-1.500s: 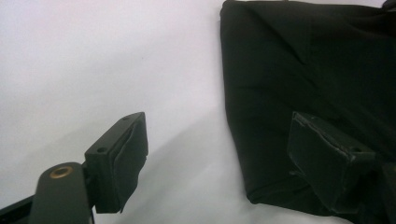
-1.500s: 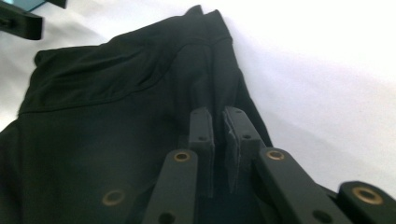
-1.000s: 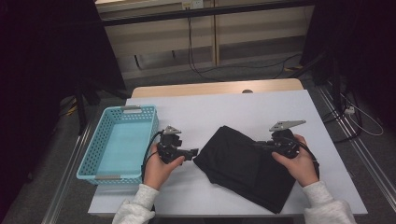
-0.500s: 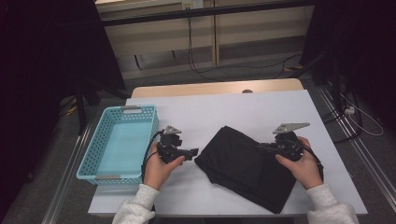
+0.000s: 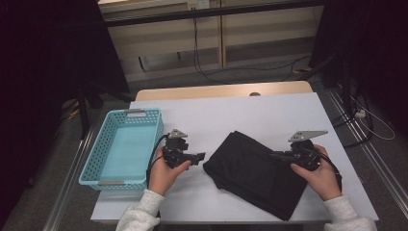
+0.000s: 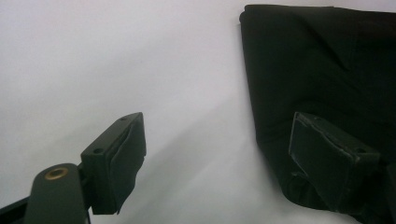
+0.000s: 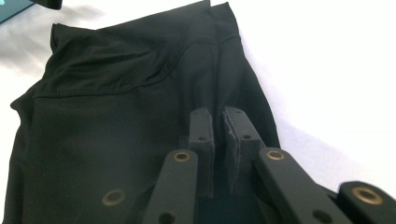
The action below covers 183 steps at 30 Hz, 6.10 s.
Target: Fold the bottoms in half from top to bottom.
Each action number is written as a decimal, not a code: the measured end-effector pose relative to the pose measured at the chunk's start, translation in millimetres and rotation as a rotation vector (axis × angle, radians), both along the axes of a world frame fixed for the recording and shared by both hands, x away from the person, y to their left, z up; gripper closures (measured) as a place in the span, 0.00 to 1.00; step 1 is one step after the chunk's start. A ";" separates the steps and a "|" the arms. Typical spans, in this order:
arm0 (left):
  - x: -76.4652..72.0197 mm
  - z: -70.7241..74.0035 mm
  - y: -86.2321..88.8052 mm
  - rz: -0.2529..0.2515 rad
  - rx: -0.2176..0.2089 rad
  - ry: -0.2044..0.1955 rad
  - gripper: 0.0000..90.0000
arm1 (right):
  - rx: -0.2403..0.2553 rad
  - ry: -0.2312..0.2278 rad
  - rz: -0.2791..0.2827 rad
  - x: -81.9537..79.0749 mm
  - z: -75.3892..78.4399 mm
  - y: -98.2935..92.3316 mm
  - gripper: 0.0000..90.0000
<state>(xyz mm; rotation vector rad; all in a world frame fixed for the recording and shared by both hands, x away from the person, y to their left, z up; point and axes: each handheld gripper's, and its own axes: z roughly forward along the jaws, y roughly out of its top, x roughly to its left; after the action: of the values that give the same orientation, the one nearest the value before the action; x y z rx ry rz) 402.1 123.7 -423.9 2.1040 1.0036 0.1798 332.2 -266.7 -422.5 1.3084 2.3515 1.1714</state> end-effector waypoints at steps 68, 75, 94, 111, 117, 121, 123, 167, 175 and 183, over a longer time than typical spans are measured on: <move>5.2 2.3 -16.7 -0.037 -0.012 -0.003 0.21 | -0.013 0.029 -0.038 -31.5 -0.6 -33.6 0.92; 5.4 2.6 -19.0 -0.046 -0.015 -0.002 0.21 | -0.013 0.031 -0.037 -36.5 0.4 -36.7 0.92; 4.8 5.6 -18.7 -0.054 -0.015 -0.011 0.21 | -0.010 0.055 -0.070 -50.1 -1.4 -60.1 0.92; 2.1 4.1 -23.9 -0.067 -0.015 -0.001 0.21 | -0.042 0.041 -0.065 -54.4 -5.0 -66.4 0.74; -1.3 -1.1 -31.7 -0.080 -0.014 0.014 0.21 | -0.040 -0.014 -0.086 -46.4 -1.8 -54.7 0.60; -4.8 -5.6 -37.0 -0.093 -0.007 0.028 0.21 | -0.042 -0.032 -0.098 -41.2 -3.0 -48.3 0.53; -6.6 -8.8 -40.4 -0.097 0.001 0.029 0.21 | -0.041 -0.032 -0.102 -39.5 -3.3 -46.5 0.51; -51.7 -20.9 -59.1 -0.172 0.041 0.106 0.65 | -0.053 -0.027 -0.118 -36.8 -13.2 -45.4 0.42; -45.5 -19.5 -60.1 -0.179 0.002 0.193 0.92 | -0.053 -0.032 -0.117 -36.8 -12.6 -44.5 0.41; -18.5 -10.8 -41.1 -0.128 -0.044 0.211 0.94 | -0.047 -0.031 -0.112 -36.1 -14.6 -44.9 0.41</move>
<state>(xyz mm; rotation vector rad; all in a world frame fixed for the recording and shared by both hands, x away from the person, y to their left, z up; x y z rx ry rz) 383.6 82.5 -434.7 2.1706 0.9799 -0.1297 296.0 -311.7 -437.1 1.3766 2.2389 1.0885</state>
